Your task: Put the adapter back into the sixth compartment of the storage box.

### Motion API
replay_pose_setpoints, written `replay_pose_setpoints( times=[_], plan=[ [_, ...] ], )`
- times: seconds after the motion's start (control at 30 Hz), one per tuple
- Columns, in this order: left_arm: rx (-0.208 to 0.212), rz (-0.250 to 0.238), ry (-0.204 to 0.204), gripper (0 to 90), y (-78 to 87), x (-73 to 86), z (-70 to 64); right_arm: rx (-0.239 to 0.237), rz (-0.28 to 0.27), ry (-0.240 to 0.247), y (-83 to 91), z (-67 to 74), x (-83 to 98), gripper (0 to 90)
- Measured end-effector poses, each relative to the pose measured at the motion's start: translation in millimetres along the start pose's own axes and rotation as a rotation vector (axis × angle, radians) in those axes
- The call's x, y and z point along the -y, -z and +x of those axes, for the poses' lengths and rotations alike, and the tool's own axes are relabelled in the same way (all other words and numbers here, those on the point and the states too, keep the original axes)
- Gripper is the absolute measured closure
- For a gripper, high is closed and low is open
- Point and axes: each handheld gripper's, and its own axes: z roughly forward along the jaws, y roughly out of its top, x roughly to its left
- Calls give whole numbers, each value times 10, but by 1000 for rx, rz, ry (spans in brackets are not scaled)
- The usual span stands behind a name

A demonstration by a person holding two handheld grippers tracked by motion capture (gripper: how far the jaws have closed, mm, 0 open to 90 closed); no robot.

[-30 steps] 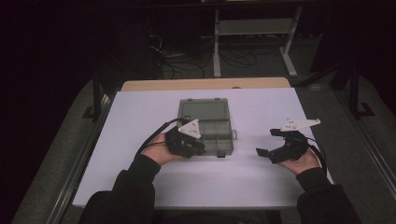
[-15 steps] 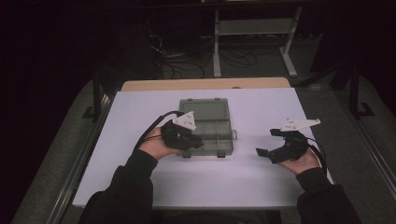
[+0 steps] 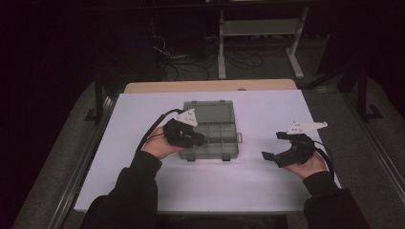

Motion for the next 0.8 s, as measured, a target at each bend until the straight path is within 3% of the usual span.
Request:
replay_pose_setpoints(
  times=[0.3,0.6,0.8],
  plan=[
    [11,-7,40,760,-88,99,77,-2,5,0,-7,1,2,0],
    [0,9,35,760,-167,124,93,-1,6,1,-8,0,3,0],
    [-7,18,52,760,-229,173,132,-1,5,0,-3,2,4,0]
  ],
)
